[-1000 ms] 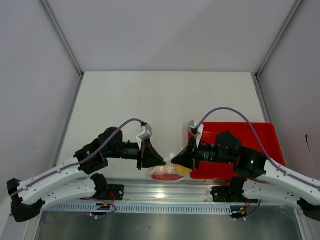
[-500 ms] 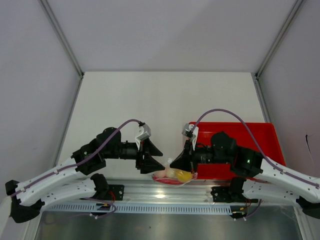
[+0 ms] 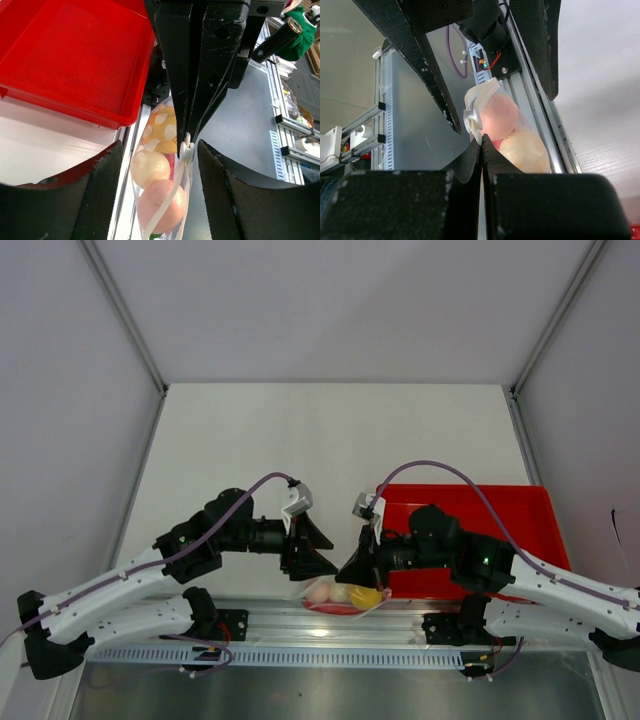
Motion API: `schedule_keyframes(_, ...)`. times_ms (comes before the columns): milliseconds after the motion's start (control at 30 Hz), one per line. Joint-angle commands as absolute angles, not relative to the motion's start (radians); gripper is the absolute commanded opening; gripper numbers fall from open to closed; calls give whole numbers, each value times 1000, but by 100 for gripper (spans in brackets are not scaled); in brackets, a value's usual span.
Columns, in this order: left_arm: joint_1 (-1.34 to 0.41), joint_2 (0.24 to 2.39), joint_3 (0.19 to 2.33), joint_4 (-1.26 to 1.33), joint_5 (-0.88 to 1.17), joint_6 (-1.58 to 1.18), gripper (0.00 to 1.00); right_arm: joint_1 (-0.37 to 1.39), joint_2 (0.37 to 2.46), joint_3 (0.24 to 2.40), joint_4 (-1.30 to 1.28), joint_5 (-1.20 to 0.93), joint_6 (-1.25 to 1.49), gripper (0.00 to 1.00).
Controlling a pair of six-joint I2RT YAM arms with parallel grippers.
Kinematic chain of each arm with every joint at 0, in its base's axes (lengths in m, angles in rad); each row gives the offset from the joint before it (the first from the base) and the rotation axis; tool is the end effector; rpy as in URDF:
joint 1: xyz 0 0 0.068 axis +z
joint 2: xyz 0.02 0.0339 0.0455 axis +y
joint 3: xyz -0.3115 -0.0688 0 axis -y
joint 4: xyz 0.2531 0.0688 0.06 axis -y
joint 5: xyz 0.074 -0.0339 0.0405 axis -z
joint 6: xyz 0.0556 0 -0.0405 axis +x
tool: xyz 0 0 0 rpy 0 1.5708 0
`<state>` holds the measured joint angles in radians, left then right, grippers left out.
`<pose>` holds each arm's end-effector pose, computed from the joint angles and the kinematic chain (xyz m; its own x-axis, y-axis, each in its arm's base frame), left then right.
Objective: Place the food in the zip-top bag and seal the zipper
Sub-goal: Zip the zipper food storage bag at the center of the board.
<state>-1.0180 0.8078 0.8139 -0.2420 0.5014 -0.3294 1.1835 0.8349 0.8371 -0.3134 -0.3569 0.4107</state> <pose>0.0701 -0.1645 0.3715 -0.4369 0.1679 -0.8837 0.8987 0.1237 -0.4208 0.0515 0.1776 0.3663 -0.5026 -0.2416 -0.8301 -0.8644 0.1553 0.4782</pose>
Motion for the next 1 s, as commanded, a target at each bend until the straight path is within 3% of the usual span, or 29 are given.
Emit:
schedule_keyframes(0,-1017,815,858,-198,532,-308,63,1190,824,841,-253,-364,414,0)
schedule_keyframes(233,-1017,795,822,-195,558,-316,46,1189,810,839,-253,-339,416,0)
schedule_keyframes(333,-1017,779,807,-187,580,-322,25,1192,805,827,-233,-336,420,0)
schedule_keyframes(400,-1017,781,808,-190,587,-327,19,1192,804,821,-219,-334,423,0)
schedule_keyframes(467,-1017,790,814,-199,603,-328,21,1192,810,821,-218,-333,423,0)
schedule_keyframes(533,-1017,792,816,-196,604,-333,31,1192,815,822,-215,-336,422,0)
schedule_keyframes(667,-1017,796,815,-193,614,-334,36,1192,819,825,-210,-342,419,0)
schedule_keyframes(967,-1017,808,810,-186,643,-341,37,1193,822,830,-207,-350,417,0)
